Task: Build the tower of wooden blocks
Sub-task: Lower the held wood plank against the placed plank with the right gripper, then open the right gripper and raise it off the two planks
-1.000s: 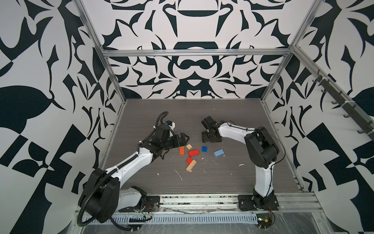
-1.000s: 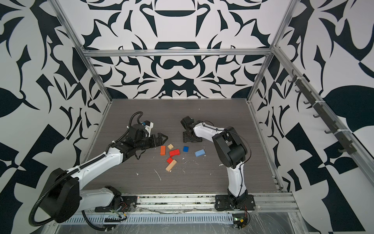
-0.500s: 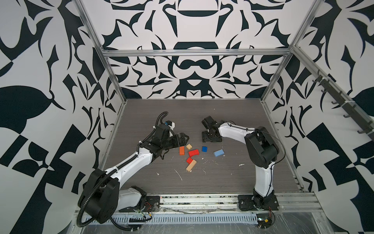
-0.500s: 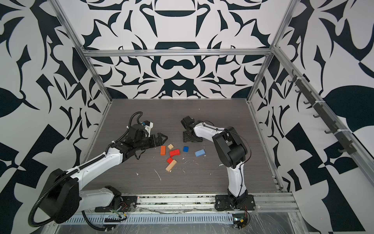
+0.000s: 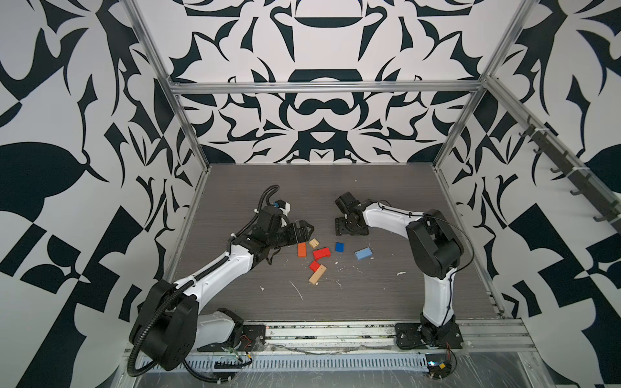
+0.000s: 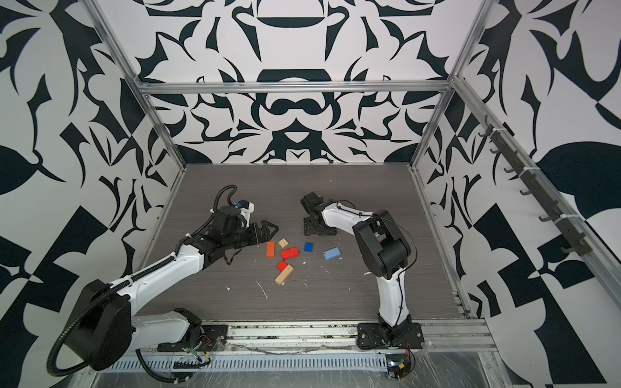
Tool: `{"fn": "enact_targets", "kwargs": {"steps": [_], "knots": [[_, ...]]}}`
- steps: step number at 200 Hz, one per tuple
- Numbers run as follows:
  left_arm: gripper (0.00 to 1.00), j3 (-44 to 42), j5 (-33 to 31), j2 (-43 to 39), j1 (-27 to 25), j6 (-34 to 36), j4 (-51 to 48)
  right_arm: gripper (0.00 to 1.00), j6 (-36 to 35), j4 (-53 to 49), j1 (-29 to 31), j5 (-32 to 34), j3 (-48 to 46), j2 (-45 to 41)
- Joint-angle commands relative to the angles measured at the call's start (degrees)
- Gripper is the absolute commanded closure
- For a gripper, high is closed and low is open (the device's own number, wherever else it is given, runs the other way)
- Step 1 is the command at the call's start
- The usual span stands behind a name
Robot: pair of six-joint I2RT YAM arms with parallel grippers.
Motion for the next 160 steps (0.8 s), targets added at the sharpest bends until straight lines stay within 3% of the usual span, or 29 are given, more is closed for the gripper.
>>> {"fn": "enact_targets", "kwargs": {"steps": [1,106,160], "knots": [[0.00,0.6,-0.3,-1.1,-0.2,0.6,-0.6,0.20,0.3,-0.3,-0.1,0.4,2.0,0.4],[0.00,1.2,-0.1,-0.8,-0.2,0.6,-0.7,0.21,-0.2,-1.0,-0.1,1.5,2.8,0.9],[0.00,1.3,0.3,-0.4,-0.2,0.6,-0.7,0.16,-0.2,-1.1,-0.1,1.4,2.9,0.9]]}}
